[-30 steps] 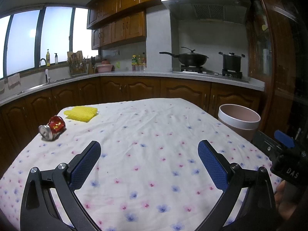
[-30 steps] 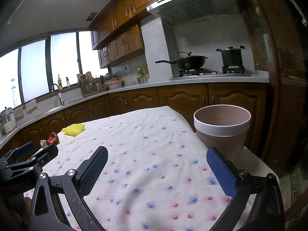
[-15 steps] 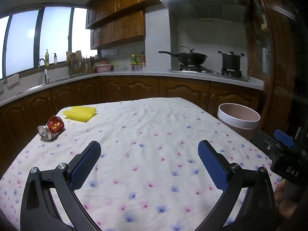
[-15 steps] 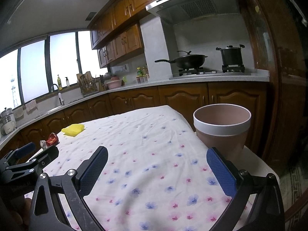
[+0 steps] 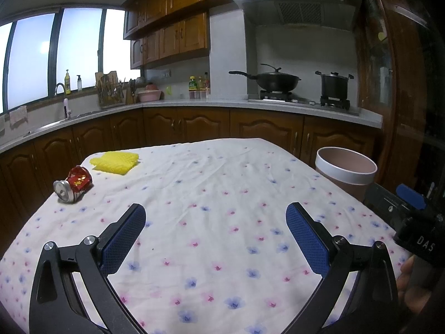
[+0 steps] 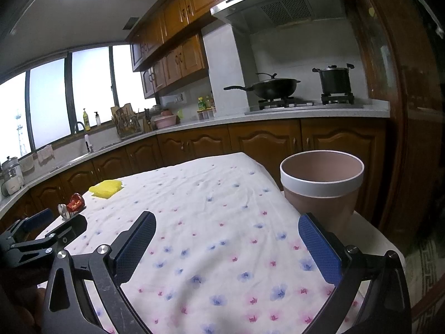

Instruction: Collect trash

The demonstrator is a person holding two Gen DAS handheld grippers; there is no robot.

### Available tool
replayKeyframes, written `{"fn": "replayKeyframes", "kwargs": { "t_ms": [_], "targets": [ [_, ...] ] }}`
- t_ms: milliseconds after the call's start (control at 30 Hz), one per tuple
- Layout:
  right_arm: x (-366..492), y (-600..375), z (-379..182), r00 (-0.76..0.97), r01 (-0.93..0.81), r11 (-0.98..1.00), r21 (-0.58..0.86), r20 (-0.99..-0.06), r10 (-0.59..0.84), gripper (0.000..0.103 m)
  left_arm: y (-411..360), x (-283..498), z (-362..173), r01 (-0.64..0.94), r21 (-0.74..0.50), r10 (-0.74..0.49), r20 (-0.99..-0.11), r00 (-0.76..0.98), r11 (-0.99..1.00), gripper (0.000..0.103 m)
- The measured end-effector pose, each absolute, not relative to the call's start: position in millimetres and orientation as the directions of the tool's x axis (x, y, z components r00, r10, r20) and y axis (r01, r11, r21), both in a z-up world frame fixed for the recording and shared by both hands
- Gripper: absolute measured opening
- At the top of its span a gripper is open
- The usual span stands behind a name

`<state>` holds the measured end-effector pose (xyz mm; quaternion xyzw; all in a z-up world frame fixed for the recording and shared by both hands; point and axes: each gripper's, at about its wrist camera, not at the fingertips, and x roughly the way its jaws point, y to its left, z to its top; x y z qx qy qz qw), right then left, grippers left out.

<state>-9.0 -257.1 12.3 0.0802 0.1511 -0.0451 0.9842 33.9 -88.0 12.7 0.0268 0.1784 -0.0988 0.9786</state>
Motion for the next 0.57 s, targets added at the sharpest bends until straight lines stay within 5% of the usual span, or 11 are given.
{"fn": "replayKeyframes", "kwargs": {
  "t_ms": [567],
  "targets": [
    [-4.0, -245.4, 10.2, 0.944, 0.116, 0.982, 0.147, -0.325, -0.063, 0.103, -83.4, 44.5, 10.3, 0.224, 0.008, -0.204, -0.380, 0.902, 0.975, 0.103]
  ]
}}
